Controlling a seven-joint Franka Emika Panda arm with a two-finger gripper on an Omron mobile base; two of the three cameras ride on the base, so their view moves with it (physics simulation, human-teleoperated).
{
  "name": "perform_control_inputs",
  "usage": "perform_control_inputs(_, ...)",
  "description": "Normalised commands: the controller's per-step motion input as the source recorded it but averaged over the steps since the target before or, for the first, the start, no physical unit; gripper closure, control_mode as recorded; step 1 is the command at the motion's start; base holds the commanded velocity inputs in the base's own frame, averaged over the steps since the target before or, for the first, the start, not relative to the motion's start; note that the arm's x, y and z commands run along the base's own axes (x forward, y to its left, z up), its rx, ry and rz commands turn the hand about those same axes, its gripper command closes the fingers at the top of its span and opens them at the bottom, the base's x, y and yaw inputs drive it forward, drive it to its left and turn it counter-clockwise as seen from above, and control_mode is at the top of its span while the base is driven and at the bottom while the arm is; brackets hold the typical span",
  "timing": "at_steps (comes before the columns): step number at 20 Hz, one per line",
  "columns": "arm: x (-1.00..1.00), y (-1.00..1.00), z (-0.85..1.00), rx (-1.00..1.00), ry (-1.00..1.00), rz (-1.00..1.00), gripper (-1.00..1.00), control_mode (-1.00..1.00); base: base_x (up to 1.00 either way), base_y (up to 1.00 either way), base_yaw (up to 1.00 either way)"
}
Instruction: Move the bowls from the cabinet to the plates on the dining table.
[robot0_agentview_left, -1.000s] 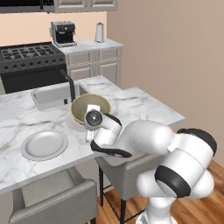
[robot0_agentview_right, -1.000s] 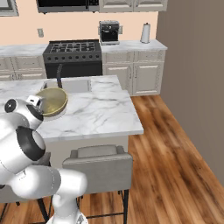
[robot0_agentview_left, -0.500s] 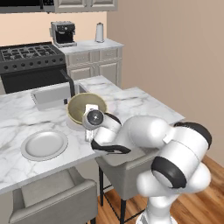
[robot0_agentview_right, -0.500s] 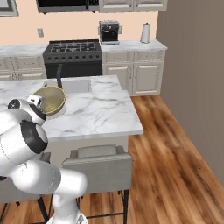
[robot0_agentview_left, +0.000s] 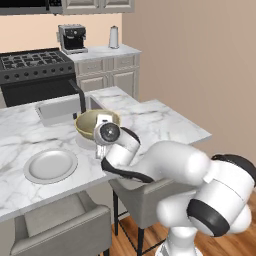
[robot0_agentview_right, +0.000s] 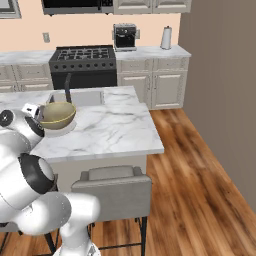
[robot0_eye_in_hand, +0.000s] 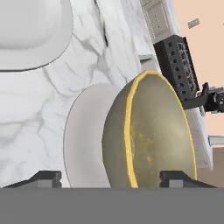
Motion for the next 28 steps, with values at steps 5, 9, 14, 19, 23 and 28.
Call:
perform_control_inputs(5, -0.11, 0.0, 0.97, 0.0, -0.05, 0.01, -1.0, -1.0, 0.0, 0.0, 0.0)
perform_control_inputs(9, -0.14, 0.0, 0.81, 0.0, -0.06, 0.0, -1.0, -1.0, 0.0, 0.0, 0.0)
perform_control_inputs(14, -0.63, 0.0, 0.6, 0.04, -0.1, -0.17, -1.0, -1.0, 0.0, 0.0, 0.0)
perform_control_inputs(19, -0.99, -0.04, 0.29, 0.23, -0.15, -0.41, -1.0, -1.0, 0.0, 0.0, 0.0)
perform_control_inputs(23, -0.77, -0.2, 0.35, 0.37, -0.13, -0.38, -1.0, -1.0, 0.0, 0.0, 0.0)
perform_control_inputs(28, -0.62, 0.0, 0.37, 0.53, -0.22, -0.51, -1.0, -1.0, 0.0, 0.0, 0.0)
